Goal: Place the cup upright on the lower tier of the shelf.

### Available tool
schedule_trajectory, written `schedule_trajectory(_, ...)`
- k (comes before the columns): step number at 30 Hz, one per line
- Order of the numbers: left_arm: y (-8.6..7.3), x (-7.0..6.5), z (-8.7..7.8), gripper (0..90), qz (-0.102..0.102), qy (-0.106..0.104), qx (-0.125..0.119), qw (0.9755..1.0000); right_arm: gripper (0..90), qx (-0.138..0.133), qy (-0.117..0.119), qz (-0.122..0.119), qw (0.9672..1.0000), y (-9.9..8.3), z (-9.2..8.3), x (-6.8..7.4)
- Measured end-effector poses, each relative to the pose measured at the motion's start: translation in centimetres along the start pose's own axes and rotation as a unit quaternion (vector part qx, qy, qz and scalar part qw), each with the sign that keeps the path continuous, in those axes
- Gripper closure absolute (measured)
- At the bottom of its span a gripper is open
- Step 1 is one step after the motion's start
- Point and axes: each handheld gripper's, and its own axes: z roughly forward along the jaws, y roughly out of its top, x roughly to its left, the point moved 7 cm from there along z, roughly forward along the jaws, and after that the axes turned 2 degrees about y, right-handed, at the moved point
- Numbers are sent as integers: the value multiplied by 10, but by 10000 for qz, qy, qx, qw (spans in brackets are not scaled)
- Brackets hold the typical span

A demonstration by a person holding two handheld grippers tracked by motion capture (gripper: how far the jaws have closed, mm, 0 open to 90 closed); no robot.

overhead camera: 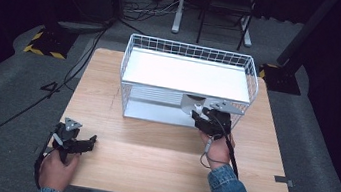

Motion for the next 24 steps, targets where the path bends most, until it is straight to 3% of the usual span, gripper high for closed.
schedule_trajectory(10, -1, -1, -1, 149, 40, -32, -15, 10000, 457, 38, 251, -14, 9997, -6, -38, -3)
schedule_trajectory(24, -1, -1, -1, 149, 41, -35, -17, 10000, 347, 107, 308, 391, 9987, -34, -81, -41)
